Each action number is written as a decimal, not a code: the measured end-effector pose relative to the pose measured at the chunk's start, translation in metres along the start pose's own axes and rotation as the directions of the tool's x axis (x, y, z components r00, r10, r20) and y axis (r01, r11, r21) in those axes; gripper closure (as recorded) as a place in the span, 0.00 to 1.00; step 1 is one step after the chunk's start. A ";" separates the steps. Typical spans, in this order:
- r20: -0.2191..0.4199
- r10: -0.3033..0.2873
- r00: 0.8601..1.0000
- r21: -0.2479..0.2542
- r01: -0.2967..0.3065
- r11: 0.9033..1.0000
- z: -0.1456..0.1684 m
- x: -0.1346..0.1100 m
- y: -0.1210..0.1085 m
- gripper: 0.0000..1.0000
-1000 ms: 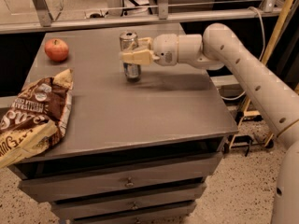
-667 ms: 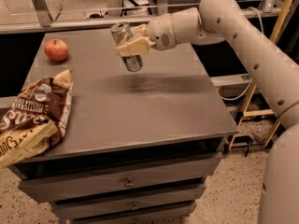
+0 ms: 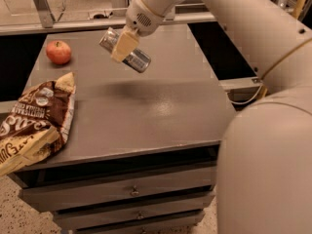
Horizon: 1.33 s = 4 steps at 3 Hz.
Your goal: Knock redbull can over
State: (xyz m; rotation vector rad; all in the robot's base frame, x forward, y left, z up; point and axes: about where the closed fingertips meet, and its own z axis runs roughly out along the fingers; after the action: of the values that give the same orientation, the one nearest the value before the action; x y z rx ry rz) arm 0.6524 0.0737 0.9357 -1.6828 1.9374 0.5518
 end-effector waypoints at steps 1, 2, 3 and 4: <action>-0.288 0.044 0.956 0.055 -0.030 0.998 0.025 0.020 -0.006 0.84; -0.471 0.066 0.879 0.141 0.001 0.990 0.036 0.041 -0.018 0.61; -0.602 0.069 0.796 0.228 0.089 0.970 0.038 0.060 -0.032 0.37; -0.632 0.048 0.773 0.266 0.158 0.951 0.027 0.068 -0.046 0.15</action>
Offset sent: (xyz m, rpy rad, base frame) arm 0.0477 -0.0576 -0.0684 -0.8701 -0.1697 -0.2644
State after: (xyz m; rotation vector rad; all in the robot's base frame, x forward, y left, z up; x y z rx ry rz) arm 0.6944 0.0307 0.8737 -1.8502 2.2519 -0.4031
